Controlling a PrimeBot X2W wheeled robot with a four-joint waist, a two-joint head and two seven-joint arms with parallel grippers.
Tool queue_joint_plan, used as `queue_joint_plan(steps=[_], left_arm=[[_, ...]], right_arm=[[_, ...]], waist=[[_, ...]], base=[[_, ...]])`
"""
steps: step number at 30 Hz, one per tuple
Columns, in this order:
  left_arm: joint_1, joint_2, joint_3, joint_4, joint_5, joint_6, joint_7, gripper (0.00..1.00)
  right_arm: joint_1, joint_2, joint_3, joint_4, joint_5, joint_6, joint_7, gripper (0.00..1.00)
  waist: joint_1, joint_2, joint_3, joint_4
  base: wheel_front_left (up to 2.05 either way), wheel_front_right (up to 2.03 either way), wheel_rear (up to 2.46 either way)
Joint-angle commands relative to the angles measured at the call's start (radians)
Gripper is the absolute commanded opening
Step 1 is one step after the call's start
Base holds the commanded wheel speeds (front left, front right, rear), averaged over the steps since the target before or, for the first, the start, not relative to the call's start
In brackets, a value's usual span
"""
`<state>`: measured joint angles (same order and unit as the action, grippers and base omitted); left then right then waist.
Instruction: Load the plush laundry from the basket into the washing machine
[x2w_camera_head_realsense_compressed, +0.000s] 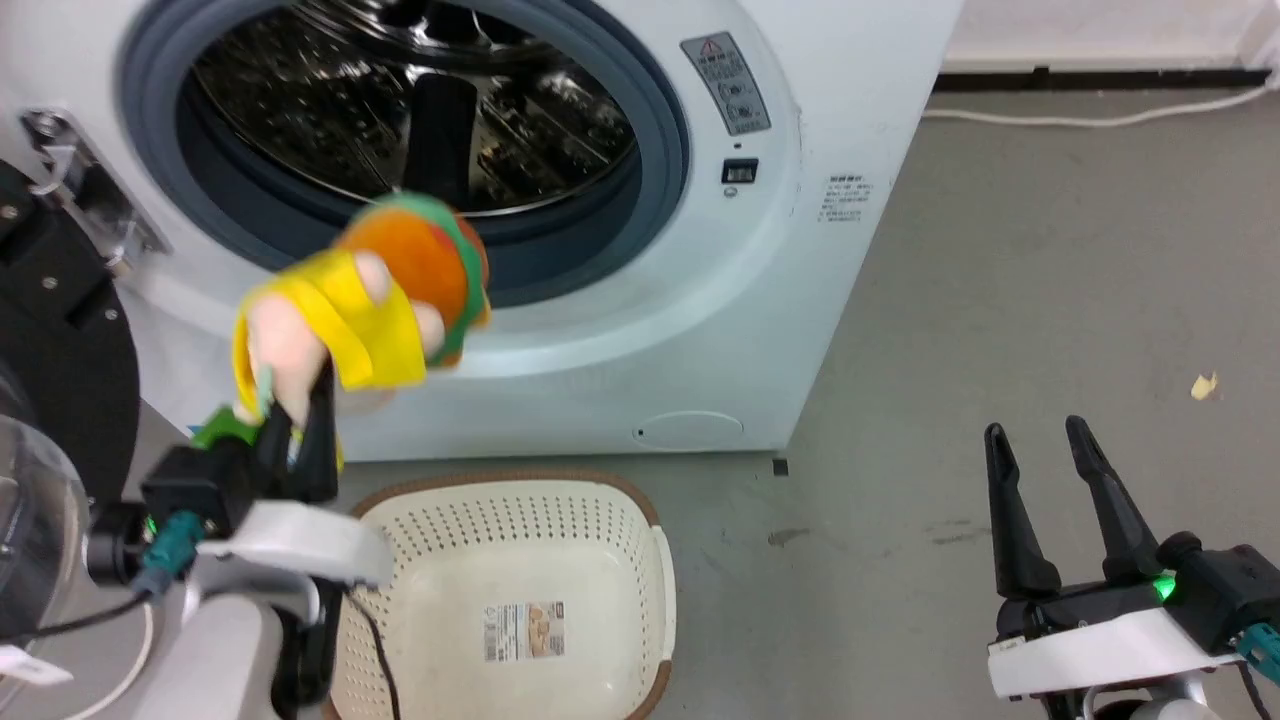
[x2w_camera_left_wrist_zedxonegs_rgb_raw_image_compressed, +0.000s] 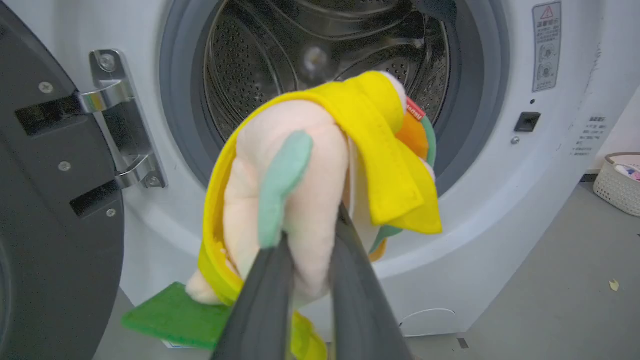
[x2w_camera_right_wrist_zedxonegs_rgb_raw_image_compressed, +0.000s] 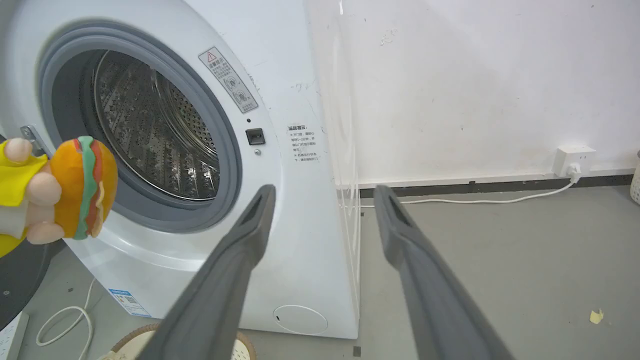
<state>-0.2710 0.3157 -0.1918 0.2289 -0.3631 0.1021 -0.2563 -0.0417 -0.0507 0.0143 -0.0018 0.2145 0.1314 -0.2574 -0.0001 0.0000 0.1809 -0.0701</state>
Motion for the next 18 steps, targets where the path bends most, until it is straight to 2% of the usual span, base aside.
queue_joint_plan(steps=[1,4,12,18], left_arm=[[-0.019,-0.007,0.013,-0.024,0.002,0.005,-0.005,0.0],[-0.078,-0.008,0.043,-0.066,0.001,0.007,-0.005,0.0],[-0.358,0.077,0.066,0.021,0.021,0.001,0.109,0.0],[-0.601,0.18,0.022,0.15,0.084,-0.06,0.216,0.0]], right_arm=[[-0.001,0.001,0.002,-0.007,0.005,-0.001,-0.004,1.0],[-0.021,0.001,0.01,-0.015,0.006,-0.001,-0.004,1.0],[-0.091,0.001,0.018,-0.033,0.033,-0.001,-0.004,1.0],[-0.144,0.001,0.044,-0.051,0.071,-0.001,-0.004,1.0]], waist=[[0.0001,0.0,0.034,-0.013],[0.0001,0.0,0.088,-0.032],[0.0001,0.0,0.262,-0.104],[0.0001,0.0,0.394,-0.162]], base=[[0.0,0.0,0.0],[0.0,0.0,0.0],[0.0,0.0,0.0],[0.0,0.0,0.0]])
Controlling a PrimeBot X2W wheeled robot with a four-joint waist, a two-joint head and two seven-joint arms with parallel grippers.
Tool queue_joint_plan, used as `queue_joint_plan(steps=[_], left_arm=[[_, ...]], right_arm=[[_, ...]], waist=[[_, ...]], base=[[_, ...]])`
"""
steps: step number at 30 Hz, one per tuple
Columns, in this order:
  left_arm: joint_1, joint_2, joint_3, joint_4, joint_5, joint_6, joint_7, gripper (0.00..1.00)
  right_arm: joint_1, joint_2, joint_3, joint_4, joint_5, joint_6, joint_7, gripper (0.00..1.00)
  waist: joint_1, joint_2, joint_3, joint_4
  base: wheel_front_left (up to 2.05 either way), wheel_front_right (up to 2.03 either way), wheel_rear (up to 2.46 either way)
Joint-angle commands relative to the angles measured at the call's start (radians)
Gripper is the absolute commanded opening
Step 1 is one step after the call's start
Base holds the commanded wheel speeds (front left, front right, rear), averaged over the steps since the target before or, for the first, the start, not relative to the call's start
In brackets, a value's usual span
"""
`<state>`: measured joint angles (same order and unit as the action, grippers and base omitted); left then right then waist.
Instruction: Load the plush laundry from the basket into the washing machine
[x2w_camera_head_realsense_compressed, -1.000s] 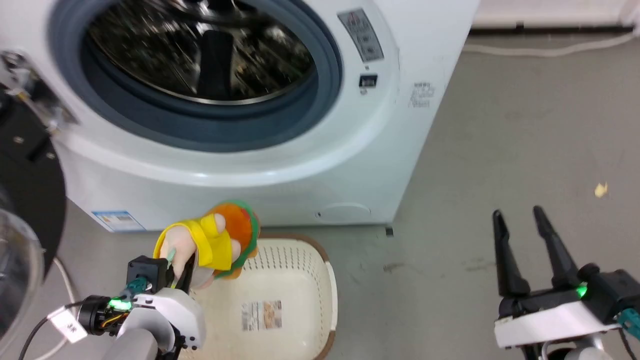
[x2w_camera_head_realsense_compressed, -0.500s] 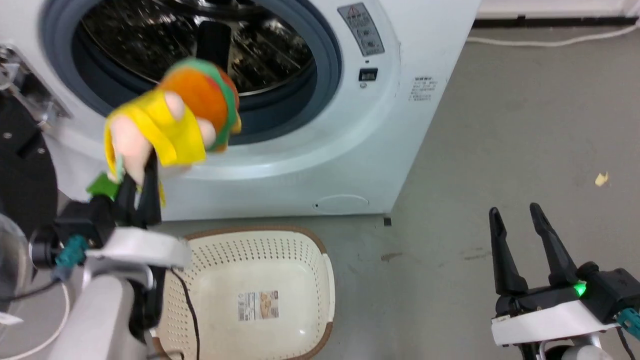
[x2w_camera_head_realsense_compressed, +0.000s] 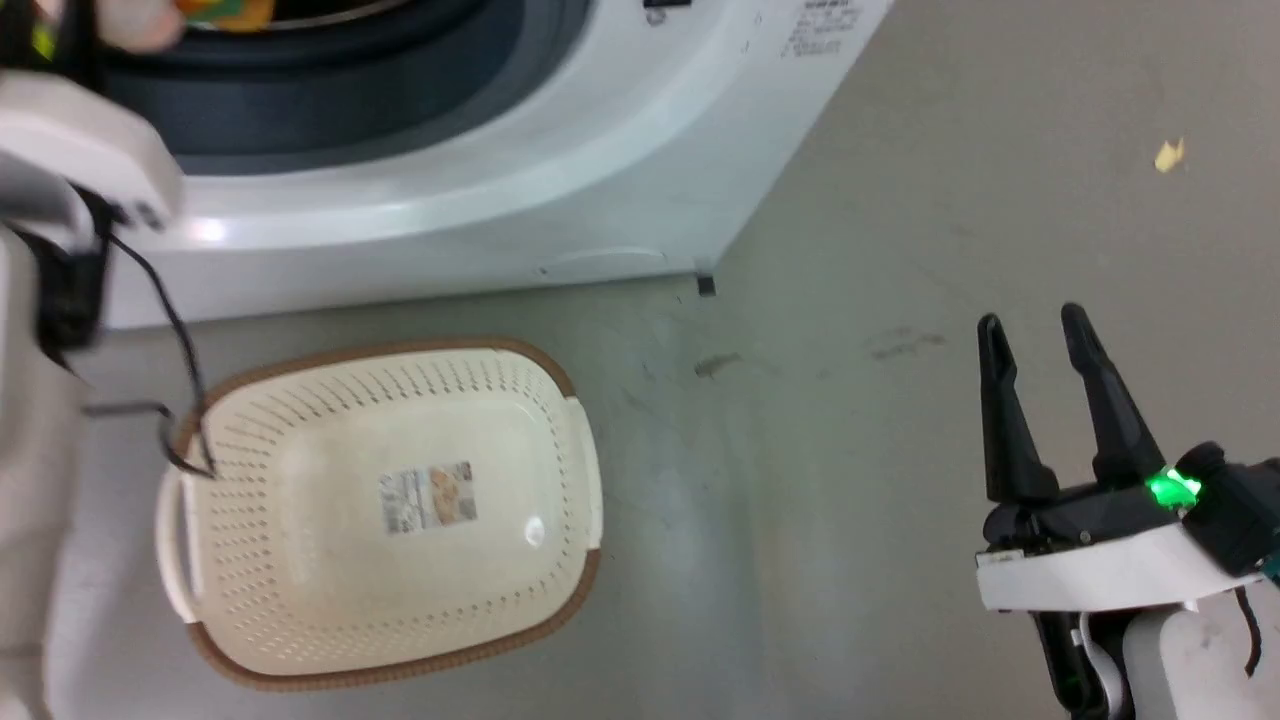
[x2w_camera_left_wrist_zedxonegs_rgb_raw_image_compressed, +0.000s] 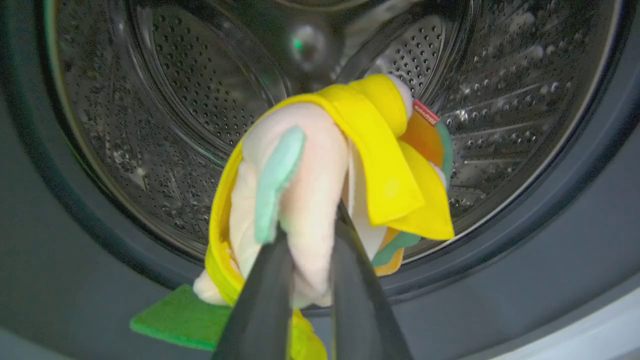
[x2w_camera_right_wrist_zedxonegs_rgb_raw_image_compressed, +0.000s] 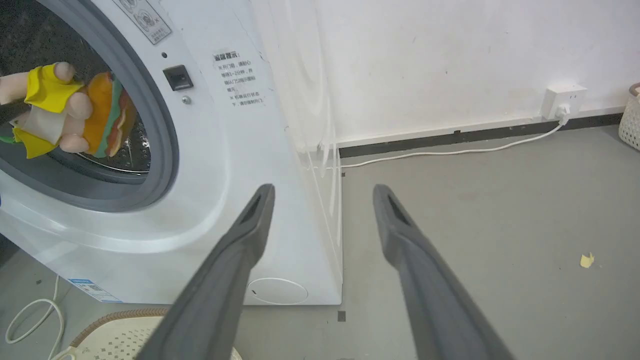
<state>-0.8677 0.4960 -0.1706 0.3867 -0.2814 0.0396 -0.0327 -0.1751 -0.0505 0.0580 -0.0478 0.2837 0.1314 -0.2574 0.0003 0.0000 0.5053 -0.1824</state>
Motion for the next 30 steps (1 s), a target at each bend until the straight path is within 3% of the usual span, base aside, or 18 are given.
queue_joint_plan(steps=[1,6,12,17,22,23,24,25,30], left_arm=[[-0.048,0.018,-0.006,0.016,0.013,-0.008,0.011,0.0],[-0.257,0.079,-0.051,0.123,0.075,-0.055,0.084,0.0],[-0.448,0.11,-0.104,0.24,0.121,-0.101,0.189,0.0],[-0.516,0.12,-0.152,0.332,0.129,-0.141,0.267,0.0],[-0.551,0.117,-0.194,0.379,0.126,-0.158,0.261,0.0],[-0.555,0.115,-0.199,0.385,0.127,-0.159,0.247,0.05],[-0.556,0.113,-0.205,0.393,0.129,-0.16,0.231,0.44],[-0.557,0.109,-0.209,0.403,0.129,-0.16,0.218,1.0],[-0.538,0.089,-0.225,0.456,0.12,-0.162,0.147,1.0]], right_arm=[[-0.018,0.0,0.002,-0.009,0.01,-0.001,-0.004,1.0],[-0.05,0.0,0.02,-0.014,0.037,-0.001,-0.004,1.0],[-0.074,0.0,0.036,-0.017,0.067,-0.001,-0.004,1.0],[-0.083,0.0,0.04,-0.016,0.077,-0.001,-0.004,1.0],[-0.09,0.0,0.034,-0.015,0.077,-0.001,-0.004,1.0],[-0.093,0.0,0.034,-0.013,0.076,-0.001,-0.004,1.0],[-0.096,0.0,0.035,-0.012,0.074,-0.001,-0.004,1.0],[-0.099,0.0,0.034,-0.011,0.072,-0.001,-0.004,1.0],[-0.101,0.0,0.021,-0.005,0.053,-0.001,-0.004,1.0]], waist=[[-0.0003,0.0,0.092,-0.057],[-0.0003,0.0,0.171,-0.091],[-0.0003,0.0,0.235,-0.122],[-0.0003,0.0,0.258,-0.13],[-0.0003,0.0,0.269,-0.121],[-0.0003,0.0,0.268,-0.119],[-0.0003,0.0,0.265,-0.117],[-0.0003,0.0,0.261,-0.113],[-0.0003,0.0,0.213,-0.092]], base=[[0.0,0.0,0.0],[0.0,0.0,0.0],[0.0,0.0,0.0],[0.0,0.0,0.0],[0.0,0.0,0.0],[0.0,0.0,0.0],[0.0,0.0,0.0],[0.0,0.0,0.0],[0.0,0.0,0.0]])
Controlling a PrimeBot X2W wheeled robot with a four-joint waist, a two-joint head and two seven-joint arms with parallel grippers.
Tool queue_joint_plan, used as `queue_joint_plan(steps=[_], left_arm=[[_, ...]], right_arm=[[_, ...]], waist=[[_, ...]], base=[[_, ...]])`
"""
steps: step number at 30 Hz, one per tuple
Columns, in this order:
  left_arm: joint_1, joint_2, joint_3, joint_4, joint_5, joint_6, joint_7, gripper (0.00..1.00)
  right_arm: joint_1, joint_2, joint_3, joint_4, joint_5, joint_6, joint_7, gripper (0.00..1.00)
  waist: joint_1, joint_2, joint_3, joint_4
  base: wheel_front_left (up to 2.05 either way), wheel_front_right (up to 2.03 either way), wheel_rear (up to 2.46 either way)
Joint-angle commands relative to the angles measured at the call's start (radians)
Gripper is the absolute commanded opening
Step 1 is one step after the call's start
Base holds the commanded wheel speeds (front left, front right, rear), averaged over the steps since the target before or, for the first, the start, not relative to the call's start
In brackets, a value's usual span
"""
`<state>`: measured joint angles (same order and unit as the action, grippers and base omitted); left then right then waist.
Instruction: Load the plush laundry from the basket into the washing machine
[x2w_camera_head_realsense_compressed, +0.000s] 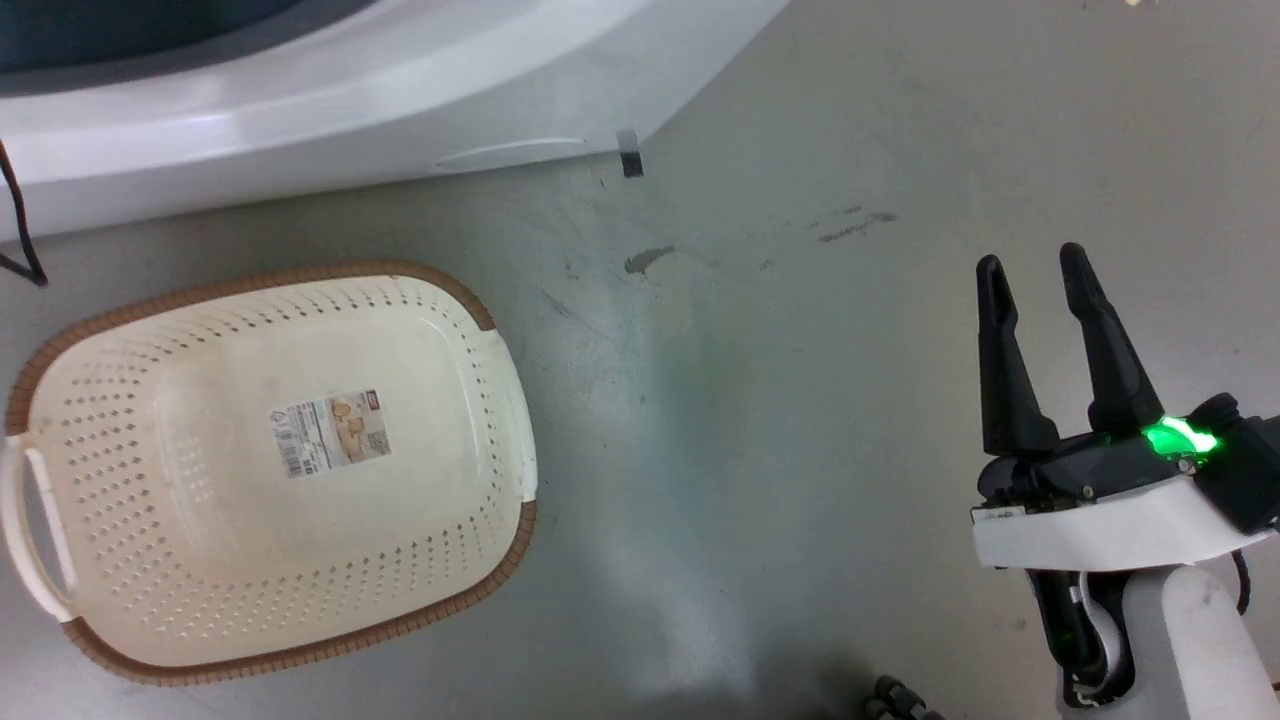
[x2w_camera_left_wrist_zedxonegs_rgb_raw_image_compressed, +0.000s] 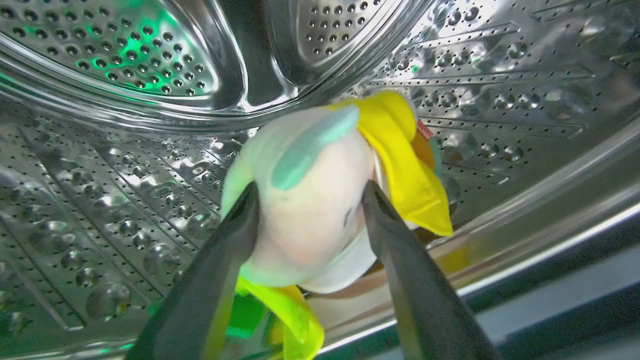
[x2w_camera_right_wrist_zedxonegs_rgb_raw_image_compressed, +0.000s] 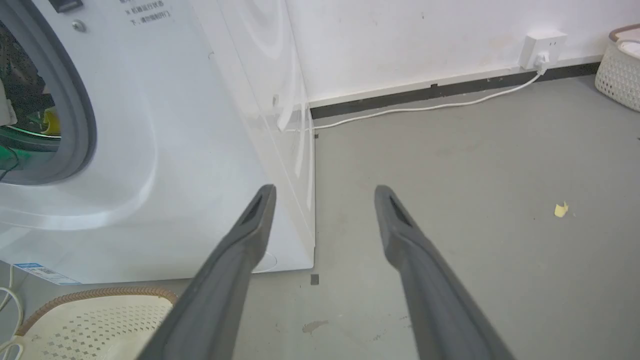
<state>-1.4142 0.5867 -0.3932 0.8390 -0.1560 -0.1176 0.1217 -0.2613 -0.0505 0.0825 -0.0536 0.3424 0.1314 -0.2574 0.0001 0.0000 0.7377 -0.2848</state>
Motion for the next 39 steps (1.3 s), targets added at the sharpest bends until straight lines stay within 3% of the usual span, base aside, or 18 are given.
queue_joint_plan(steps=[1,11,17,21,31,39], left_arm=[[0.017,-0.006,-0.002,0.015,-0.01,-0.004,-0.024,1.0],[0.209,-0.067,0.012,0.099,-0.076,0.011,-0.263,1.0],[0.367,-0.127,0.037,0.063,-0.128,0.031,-0.369,1.0],[0.509,-0.154,0.08,-0.066,-0.165,0.066,-0.382,1.0],[1.013,-0.23,0.24,-0.619,-0.174,0.192,-0.383,1.0],[1.333,-0.318,0.265,-0.801,-0.123,0.249,-0.383,1.0]], right_arm=[[-0.014,0.0,-0.006,0.002,-0.011,-0.001,-0.004,1.0],[0.039,0.0,-0.039,0.025,-0.073,-0.001,-0.004,1.0],[0.096,0.0,-0.053,0.037,-0.111,-0.001,-0.004,1.0],[0.132,0.0,-0.061,0.041,-0.134,-0.001,-0.004,1.0],[0.218,0.0,-0.076,0.043,-0.16,-0.001,-0.004,1.0],[0.282,0.0,-0.06,0.043,-0.153,-0.001,-0.004,1.0]], waist=[[-0.0001,0.0,-0.033,0.015],[-0.0001,0.0,-0.272,0.082],[-0.0001,0.0,-0.43,0.145],[-0.0001,0.0,-0.52,0.183],[-0.0001,0.0,-0.677,0.251],[-0.0001,0.0,-0.735,0.277]], base=[[0.0,0.0,0.0],[0.0,0.0,0.0],[0.0,0.0,0.0],[0.0,0.0,0.0],[0.0,0.0,0.0],[0.0,0.0,0.0]])
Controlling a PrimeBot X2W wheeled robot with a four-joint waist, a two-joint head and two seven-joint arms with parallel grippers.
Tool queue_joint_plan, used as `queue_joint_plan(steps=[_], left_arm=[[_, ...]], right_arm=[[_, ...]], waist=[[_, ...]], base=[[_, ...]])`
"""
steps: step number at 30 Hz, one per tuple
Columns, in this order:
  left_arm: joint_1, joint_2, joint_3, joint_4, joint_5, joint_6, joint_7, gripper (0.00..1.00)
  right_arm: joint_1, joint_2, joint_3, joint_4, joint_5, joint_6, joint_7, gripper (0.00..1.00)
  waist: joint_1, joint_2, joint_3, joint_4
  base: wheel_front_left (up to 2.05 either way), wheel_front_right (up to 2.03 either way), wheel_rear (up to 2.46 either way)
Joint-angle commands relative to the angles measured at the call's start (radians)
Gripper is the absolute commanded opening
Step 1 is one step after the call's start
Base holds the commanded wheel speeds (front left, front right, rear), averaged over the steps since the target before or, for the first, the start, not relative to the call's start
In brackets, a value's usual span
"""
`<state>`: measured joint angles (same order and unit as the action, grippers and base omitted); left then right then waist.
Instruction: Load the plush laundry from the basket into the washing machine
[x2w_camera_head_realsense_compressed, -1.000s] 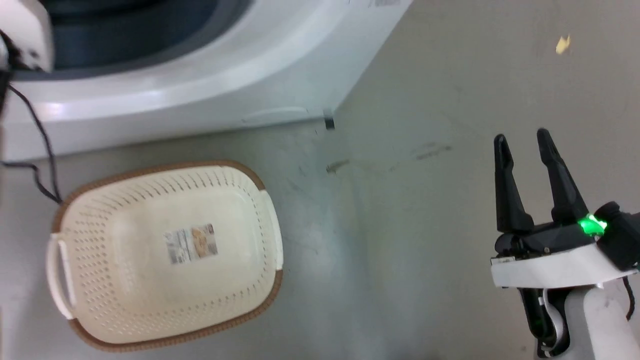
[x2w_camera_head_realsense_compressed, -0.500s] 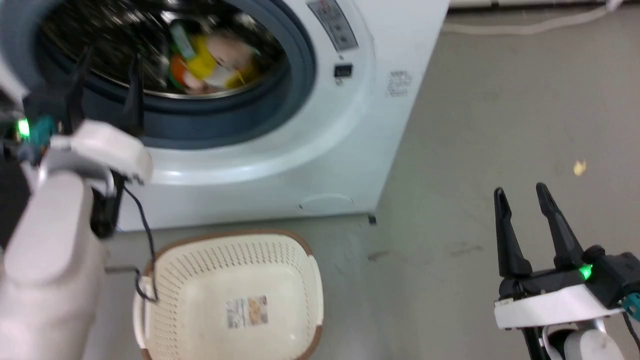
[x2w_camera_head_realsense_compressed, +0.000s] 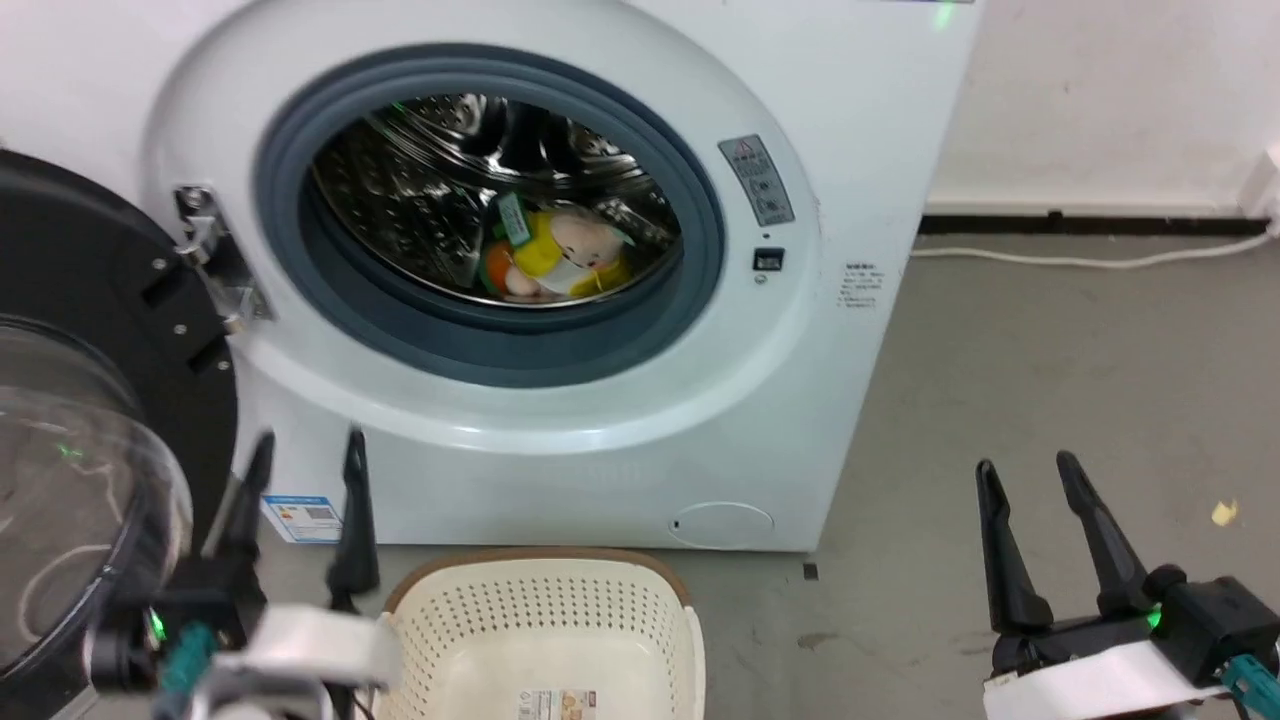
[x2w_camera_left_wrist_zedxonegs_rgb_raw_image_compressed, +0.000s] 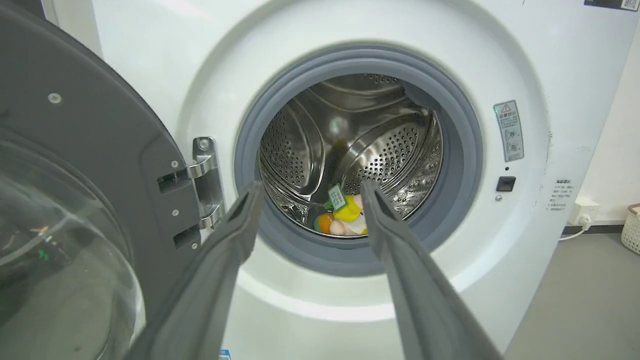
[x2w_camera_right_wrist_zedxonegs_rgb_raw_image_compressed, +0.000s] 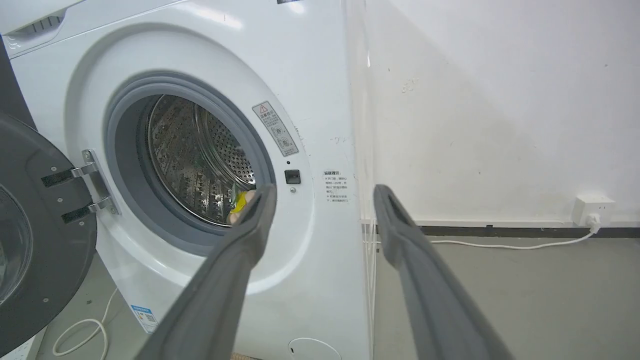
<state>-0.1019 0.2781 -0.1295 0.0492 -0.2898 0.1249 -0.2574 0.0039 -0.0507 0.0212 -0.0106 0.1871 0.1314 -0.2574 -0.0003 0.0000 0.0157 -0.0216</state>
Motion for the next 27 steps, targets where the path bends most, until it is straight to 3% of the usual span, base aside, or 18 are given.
queue_joint_plan(steps=[1,7,13,23,24,27], left_arm=[[0.021,-0.01,0.002,-0.011,0.011,0.006,-0.004,1.0],[0.167,-0.078,-0.03,-0.028,0.065,0.007,-0.004,1.0],[0.192,-0.09,-0.057,0.006,0.088,-0.029,-0.004,1.0],[0.189,-0.118,-0.023,0.038,0.071,-0.044,-0.004,1.0],[0.184,-0.119,-0.024,0.037,0.069,-0.044,0.0,0.0],[0.183,-0.121,-0.022,0.038,0.067,-0.045,0.002,0.0]], right_arm=[[0.017,0.001,0.001,0.0,0.002,-0.001,-0.004,1.0],[0.047,0.001,0.01,-0.001,0.02,-0.001,-0.004,1.0],[0.068,0.001,0.014,0.011,0.028,-0.001,-0.004,1.0],[0.069,0.001,0.029,0.028,0.04,-0.001,-0.004,1.0],[0.058,0.0,0.028,0.026,0.035,0.0,0.0,0.0],[0.058,0.0,0.027,0.026,0.034,0.0,0.001,0.0]], waist=[[0.0003,0.0,-0.013,0.014],[0.0003,0.0,-0.024,0.027],[0.0003,0.0,-0.026,0.03],[0.0003,0.0,-0.026,0.009],[0.0003,0.0,-0.026,0.009],[0.0003,0.0,-0.026,0.008]], base=[[0.0,0.0,0.0],[0.0,0.0,0.0],[0.0,0.0,0.0],[0.0,0.0,0.0],[0.0,0.0,0.0],[0.0,0.0,0.0]])
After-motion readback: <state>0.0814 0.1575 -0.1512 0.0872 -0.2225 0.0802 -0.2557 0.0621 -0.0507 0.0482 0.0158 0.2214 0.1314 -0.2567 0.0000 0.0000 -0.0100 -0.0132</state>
